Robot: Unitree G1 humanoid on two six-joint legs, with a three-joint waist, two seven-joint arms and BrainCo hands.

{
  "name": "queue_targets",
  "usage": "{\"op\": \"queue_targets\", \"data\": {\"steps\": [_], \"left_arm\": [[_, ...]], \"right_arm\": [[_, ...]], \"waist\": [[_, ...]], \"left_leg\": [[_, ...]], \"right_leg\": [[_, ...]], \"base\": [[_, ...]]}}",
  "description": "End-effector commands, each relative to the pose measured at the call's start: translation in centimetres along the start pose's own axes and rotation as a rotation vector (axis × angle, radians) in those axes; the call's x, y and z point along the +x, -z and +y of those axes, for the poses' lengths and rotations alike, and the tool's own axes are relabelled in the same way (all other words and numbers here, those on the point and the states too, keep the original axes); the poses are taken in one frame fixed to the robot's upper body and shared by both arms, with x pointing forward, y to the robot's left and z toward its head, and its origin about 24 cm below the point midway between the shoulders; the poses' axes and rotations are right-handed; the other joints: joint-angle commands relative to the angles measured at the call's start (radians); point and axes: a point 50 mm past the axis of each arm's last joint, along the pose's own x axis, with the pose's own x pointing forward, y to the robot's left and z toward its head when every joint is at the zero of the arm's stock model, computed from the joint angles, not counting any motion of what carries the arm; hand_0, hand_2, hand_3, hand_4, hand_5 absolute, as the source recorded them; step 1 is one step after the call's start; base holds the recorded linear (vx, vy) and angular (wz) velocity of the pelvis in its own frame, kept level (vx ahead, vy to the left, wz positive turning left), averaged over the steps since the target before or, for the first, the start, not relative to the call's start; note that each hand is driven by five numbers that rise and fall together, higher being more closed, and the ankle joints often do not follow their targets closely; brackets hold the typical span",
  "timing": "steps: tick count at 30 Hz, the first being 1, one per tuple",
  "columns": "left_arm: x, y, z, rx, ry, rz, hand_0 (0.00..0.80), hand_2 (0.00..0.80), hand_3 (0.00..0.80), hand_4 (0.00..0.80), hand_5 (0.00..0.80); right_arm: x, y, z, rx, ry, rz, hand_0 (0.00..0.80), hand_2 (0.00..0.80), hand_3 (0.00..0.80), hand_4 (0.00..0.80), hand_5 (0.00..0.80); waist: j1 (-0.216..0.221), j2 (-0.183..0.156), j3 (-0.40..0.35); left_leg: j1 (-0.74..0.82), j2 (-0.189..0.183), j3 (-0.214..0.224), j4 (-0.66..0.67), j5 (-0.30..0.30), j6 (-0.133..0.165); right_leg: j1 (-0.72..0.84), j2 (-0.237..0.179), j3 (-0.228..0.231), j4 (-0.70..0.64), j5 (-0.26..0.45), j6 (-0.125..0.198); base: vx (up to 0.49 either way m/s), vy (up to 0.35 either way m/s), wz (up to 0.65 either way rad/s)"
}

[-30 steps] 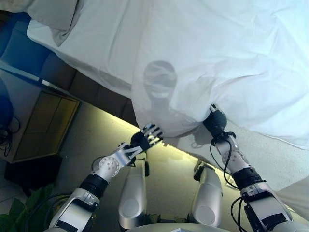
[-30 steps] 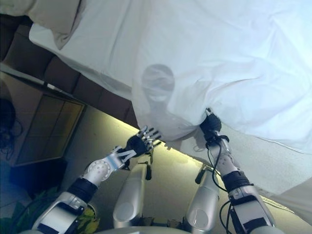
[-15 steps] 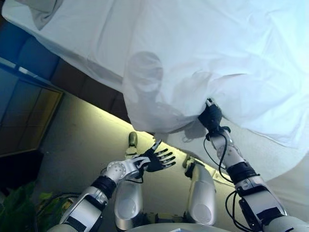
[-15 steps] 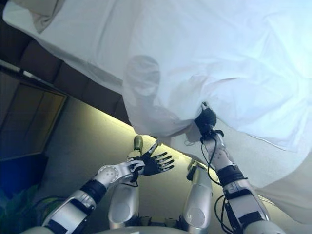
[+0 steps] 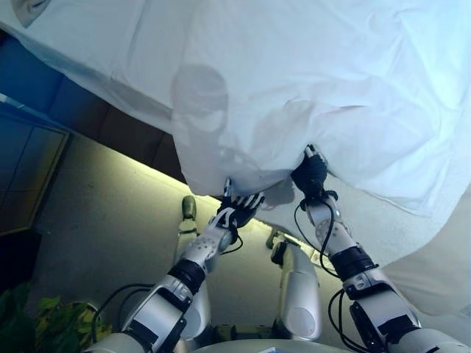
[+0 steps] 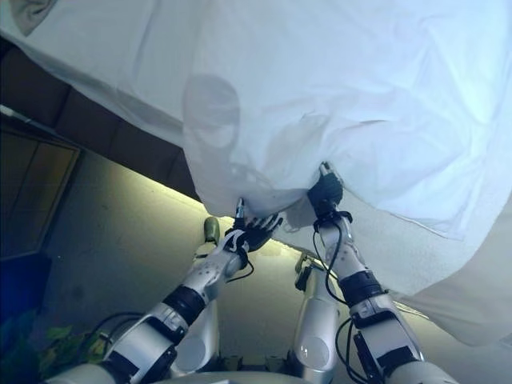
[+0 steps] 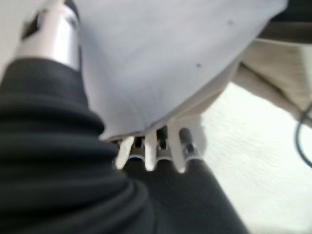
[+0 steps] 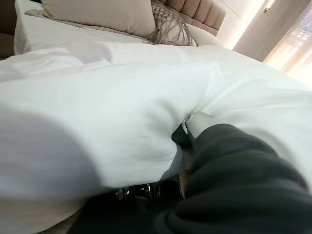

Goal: Make the bed neatly

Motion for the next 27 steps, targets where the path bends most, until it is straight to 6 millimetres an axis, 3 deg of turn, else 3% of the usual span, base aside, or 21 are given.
{"op": "queue_targets", "data": {"steps": [1, 11, 12, 13, 14, 21, 27], "left_arm": [[0.6, 1.9, -4.9, -0.041, 0.168, 0.007, 0.0, 0.0, 0.0, 0.0, 0.0], [0.8, 2.2, -10.2, -0.023, 0.287, -0.032, 0.0, 0.0, 0.0, 0.0, 0.0], [0.8, 2.1, -10.9, -0.014, 0.311, -0.031, 0.0, 0.0, 0.0, 0.0, 0.0], [0.8, 2.0, -11.4, -0.009, 0.334, -0.036, 0.229, 0.229, 0.229, 0.229, 0.229], [0.7, 1.9, -11.8, -0.01, 0.349, -0.043, 0.8, 0.8, 0.8, 0.8, 0.8], [0.7, 0.9, -11.9, -0.022, 0.337, -0.098, 0.8, 0.8, 0.8, 0.8, 0.8], [0.4, -0.4, -10.6, -0.004, 0.321, -0.158, 0.8, 0.8, 0.8, 0.8, 0.8]], "right_arm": [[0.6, -2.4, 4.5, -0.034, -0.205, -0.103, 0.8, 0.8, 0.8, 0.8, 0.8], [1.2, -1.8, 5.2, -0.055, -0.243, -0.054, 0.8, 0.8, 0.8, 0.8, 0.8], [1.3, -1.8, 5.3, -0.062, -0.249, -0.051, 0.8, 0.8, 0.8, 0.8, 0.8], [1.3, -1.8, 5.4, -0.067, -0.252, -0.047, 0.8, 0.8, 0.8, 0.8, 0.8], [1.3, -1.8, 5.5, -0.072, -0.254, -0.042, 0.8, 0.8, 0.8, 0.8, 0.8], [1.4, -1.7, 5.4, -0.071, -0.229, -0.027, 0.8, 0.8, 0.8, 0.8, 0.8], [0.6, -1.3, 3.3, -0.02, -0.133, -0.06, 0.8, 0.8, 0.8, 0.8, 0.8]], "waist": [[-0.005, -0.005, -0.016], [-0.044, 0.002, -0.015], [-0.052, 0.0, -0.011], [-0.055, 0.001, -0.01], [-0.059, 0.005, -0.01], [-0.07, 0.02, -0.006], [-0.072, 0.033, -0.003]], "left_leg": [[0.002, 0.058, 0.037, 0.068, -0.028, -0.03], [0.025, 0.068, 0.081, 0.051, -0.01, -0.033], [0.018, 0.061, 0.089, 0.041, 0.023, -0.023], [0.021, 0.061, 0.092, 0.038, 0.024, -0.023], [0.025, 0.062, 0.096, 0.036, 0.024, -0.023], [0.043, 0.059, 0.11, 0.031, 0.027, -0.024], [0.051, 0.055, 0.111, 0.027, 0.028, -0.022]], "right_leg": [[0.024, -0.075, 0.059, -0.15, 0.206, 0.105], [0.021, -0.081, 0.082, -0.136, 0.199, 0.1], [0.011, -0.088, 0.081, -0.144, 0.225, 0.092], [0.011, -0.088, 0.084, -0.143, 0.223, 0.091], [0.011, -0.088, 0.087, -0.141, 0.22, 0.09], [0.011, -0.092, 0.1, -0.128, 0.211, 0.085], [0.015, -0.096, 0.103, -0.125, 0.209, 0.085]], "base": [[0.009, 0.093, 0.04], [0.002, 0.087, -0.03], [-0.086, 0.127, -0.11], [-0.085, 0.114, -0.05], [0.01, 0.103, -0.05], [0.013, 0.07, -0.07], [0.003, 0.033, -0.01]]}}
